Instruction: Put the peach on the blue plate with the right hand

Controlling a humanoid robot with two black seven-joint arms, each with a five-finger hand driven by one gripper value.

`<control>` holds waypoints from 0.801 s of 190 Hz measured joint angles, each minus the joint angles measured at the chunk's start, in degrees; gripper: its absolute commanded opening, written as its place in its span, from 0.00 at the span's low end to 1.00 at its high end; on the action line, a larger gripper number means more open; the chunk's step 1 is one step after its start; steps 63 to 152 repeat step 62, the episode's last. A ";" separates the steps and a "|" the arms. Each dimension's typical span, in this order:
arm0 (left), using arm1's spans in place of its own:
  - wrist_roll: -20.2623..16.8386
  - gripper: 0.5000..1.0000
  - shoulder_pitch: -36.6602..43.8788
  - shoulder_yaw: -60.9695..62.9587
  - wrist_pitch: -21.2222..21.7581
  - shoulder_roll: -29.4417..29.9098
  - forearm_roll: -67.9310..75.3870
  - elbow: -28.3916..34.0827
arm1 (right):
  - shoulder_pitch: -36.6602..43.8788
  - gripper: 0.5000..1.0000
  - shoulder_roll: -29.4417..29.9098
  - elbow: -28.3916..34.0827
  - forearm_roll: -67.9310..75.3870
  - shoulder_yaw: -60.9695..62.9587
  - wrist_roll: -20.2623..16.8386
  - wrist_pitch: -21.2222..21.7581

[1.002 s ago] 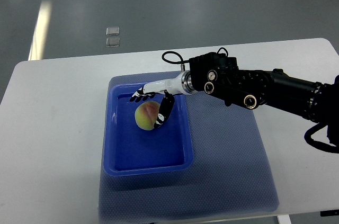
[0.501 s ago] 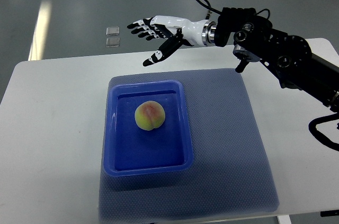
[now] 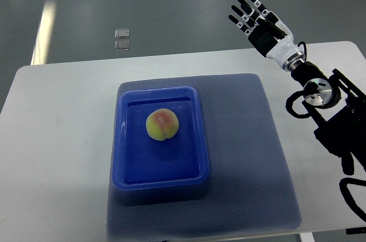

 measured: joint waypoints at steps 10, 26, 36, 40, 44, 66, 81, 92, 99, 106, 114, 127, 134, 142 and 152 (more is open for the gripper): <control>0.02 1.00 -0.01 -0.01 0.00 0.00 0.00 -0.01 | -0.41 0.86 0.05 -1.75 1.37 0.14 1.37 0.24; 0.06 1.00 -0.01 -0.01 0.00 0.00 0.00 -0.02 | -0.64 0.86 0.14 -3.99 2.45 0.20 2.60 0.46; 0.18 1.00 -0.01 0.01 0.00 0.00 0.00 -0.02 | -0.68 0.86 0.33 -4.88 3.27 0.23 2.93 0.49; 0.24 1.00 -0.01 0.01 0.00 0.00 0.00 -0.02 | -0.67 0.86 0.47 -5.06 3.62 0.25 2.99 0.50; 0.32 1.00 -0.01 0.02 0.00 0.00 0.00 -0.02 | -0.67 0.86 0.60 -5.18 3.96 0.26 3.04 0.50; 0.49 1.00 -0.01 0.05 0.00 0.00 0.00 -0.02 | -0.67 0.86 0.88 -5.46 5.21 0.30 3.47 0.44; 0.49 1.00 -0.01 0.05 0.00 0.00 0.00 -0.02 | -0.67 0.86 0.88 -5.46 5.21 0.30 3.47 0.44; 0.49 1.00 -0.01 0.05 0.00 0.00 0.00 -0.02 | -0.67 0.86 0.88 -5.46 5.21 0.30 3.47 0.44; 0.49 1.00 -0.01 0.05 0.00 0.00 0.00 -0.02 | -0.67 0.86 0.88 -5.46 5.21 0.30 3.47 0.44; 0.49 1.00 -0.01 0.05 0.00 0.00 0.00 -0.02 | -0.67 0.86 0.88 -5.46 5.21 0.30 3.47 0.44; 0.49 1.00 -0.01 0.05 0.00 0.00 0.00 -0.02 | -0.67 0.86 0.88 -5.46 5.21 0.30 3.47 0.44; 0.49 1.00 -0.01 0.05 0.00 0.00 0.00 -0.02 | -0.67 0.86 0.88 -5.46 5.21 0.30 3.47 0.44; 0.49 1.00 -0.01 0.05 0.00 0.00 0.00 -0.02 | -0.67 0.86 0.88 -5.46 5.21 0.30 3.47 0.44; 0.49 1.00 -0.01 0.05 0.00 0.00 0.00 -0.02 | -0.67 0.86 0.88 -5.46 5.21 0.30 3.47 0.44; 0.49 1.00 -0.01 0.05 0.00 0.00 0.00 -0.02 | -0.67 0.86 0.88 -5.46 5.21 0.30 3.47 0.44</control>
